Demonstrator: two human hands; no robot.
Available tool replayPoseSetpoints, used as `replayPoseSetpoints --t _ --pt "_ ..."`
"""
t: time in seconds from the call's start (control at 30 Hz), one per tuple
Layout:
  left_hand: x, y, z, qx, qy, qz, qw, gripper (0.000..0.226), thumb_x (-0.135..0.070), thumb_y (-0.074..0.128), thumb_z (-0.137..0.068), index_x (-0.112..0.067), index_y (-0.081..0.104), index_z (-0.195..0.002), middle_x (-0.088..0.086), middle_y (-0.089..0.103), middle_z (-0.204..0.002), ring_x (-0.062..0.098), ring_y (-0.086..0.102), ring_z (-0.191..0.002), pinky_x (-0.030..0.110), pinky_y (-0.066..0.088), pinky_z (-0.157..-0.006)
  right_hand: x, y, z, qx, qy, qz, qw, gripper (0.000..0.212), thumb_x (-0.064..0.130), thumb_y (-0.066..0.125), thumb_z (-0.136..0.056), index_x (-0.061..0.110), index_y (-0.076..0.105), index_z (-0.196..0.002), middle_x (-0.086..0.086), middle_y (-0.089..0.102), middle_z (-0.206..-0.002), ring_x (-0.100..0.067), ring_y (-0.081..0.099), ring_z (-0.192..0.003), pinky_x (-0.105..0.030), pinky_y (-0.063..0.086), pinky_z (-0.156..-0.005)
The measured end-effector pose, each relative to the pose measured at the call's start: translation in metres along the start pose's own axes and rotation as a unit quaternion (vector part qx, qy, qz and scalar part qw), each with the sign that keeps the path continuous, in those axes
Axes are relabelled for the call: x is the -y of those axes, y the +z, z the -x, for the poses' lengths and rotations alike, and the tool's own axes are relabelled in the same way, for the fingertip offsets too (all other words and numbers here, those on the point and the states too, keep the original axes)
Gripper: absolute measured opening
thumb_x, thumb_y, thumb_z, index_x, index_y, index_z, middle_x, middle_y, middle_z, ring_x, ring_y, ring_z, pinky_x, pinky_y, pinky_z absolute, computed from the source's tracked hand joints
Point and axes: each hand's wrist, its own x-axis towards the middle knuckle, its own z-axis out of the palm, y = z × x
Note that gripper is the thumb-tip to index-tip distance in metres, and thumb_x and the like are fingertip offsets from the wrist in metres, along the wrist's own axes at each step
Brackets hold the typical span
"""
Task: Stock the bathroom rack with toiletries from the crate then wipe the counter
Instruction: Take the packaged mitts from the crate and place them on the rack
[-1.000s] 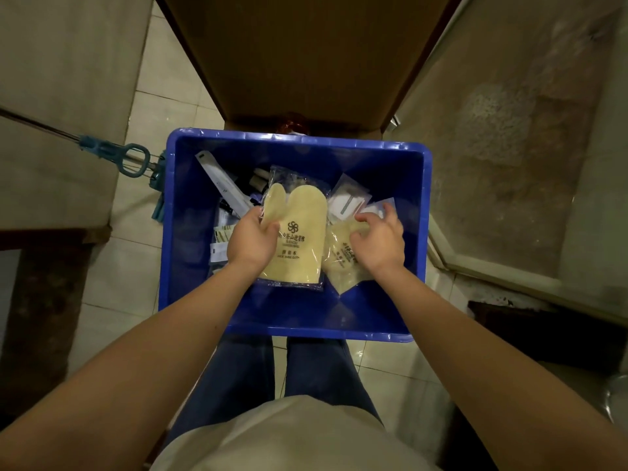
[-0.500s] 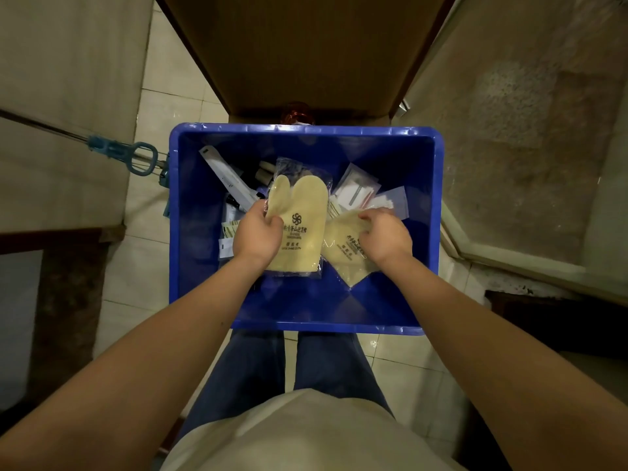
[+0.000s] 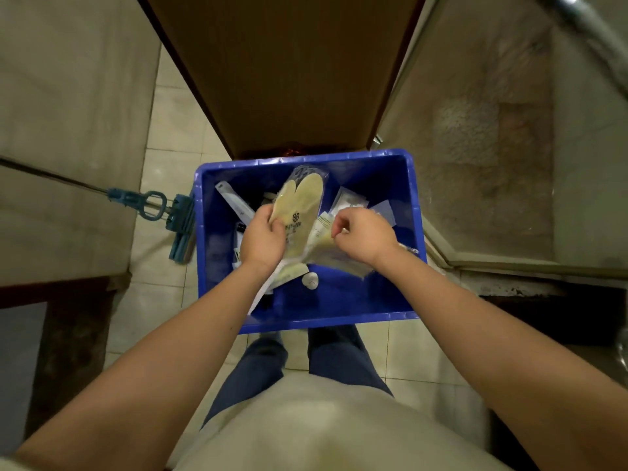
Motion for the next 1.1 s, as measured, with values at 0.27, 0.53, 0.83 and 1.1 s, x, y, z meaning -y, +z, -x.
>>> replayPoseSetpoints --t 0.27,0.53,0.83,1.1 --pt "-0.042 -0.044 0.021 0.094 0.075 0.041 0.992 0.016 -0.019 0.047 -0.097 -0.028 0.057 -0.09 -0.009 0.058 -0.082 0.009 0.055 -0.076 0.026 0.04 -0.064 0.073 -0.031 0.038 -0.026 -0.081 -0.122 0.989 0.016 0.005 0.06 -0.077 0.02 0.064 -0.076 0.009 0.061 -0.077 -0.007 0.057 -0.072 -0.033 0.051 -0.068" --pt "-0.079 -0.088 0.046 0.191 0.05 0.133 0.971 0.026 -0.023 0.044 -0.096 -0.018 0.064 -0.082 -0.001 0.062 -0.074 0.012 0.059 -0.069 0.025 0.044 -0.06 0.116 -0.057 0.076 -0.149 -0.106 -0.098 0.978 0.029 0.004 0.056 -0.083 0.033 0.056 -0.085 0.015 0.058 -0.081 0.0 0.055 -0.075 -0.018 0.042 -0.063" --pt "-0.095 -0.119 0.07 0.29 0.16 0.085 0.94 0.04 -0.056 0.062 -0.084 -0.026 0.064 -0.11 -0.007 0.073 -0.095 0.007 0.071 -0.083 0.021 0.054 -0.063 0.134 -0.07 0.118 -0.261 -0.09 -0.084 0.957 0.022 0.011 0.063 -0.087 0.032 0.06 -0.093 0.015 0.062 -0.091 -0.006 0.062 -0.081 -0.033 0.059 -0.069" --pt "-0.108 -0.116 0.096 0.295 0.228 0.07 0.925 0.014 -0.035 0.064 -0.091 -0.025 0.066 -0.101 -0.008 0.074 -0.087 0.005 0.071 -0.077 0.021 0.054 -0.06 0.131 -0.068 0.165 -0.362 -0.056 -0.047 0.929 0.029 0.016 0.066 -0.084 0.042 0.058 -0.094 0.021 0.049 -0.112 -0.004 0.054 -0.108 -0.026 0.053 -0.082"
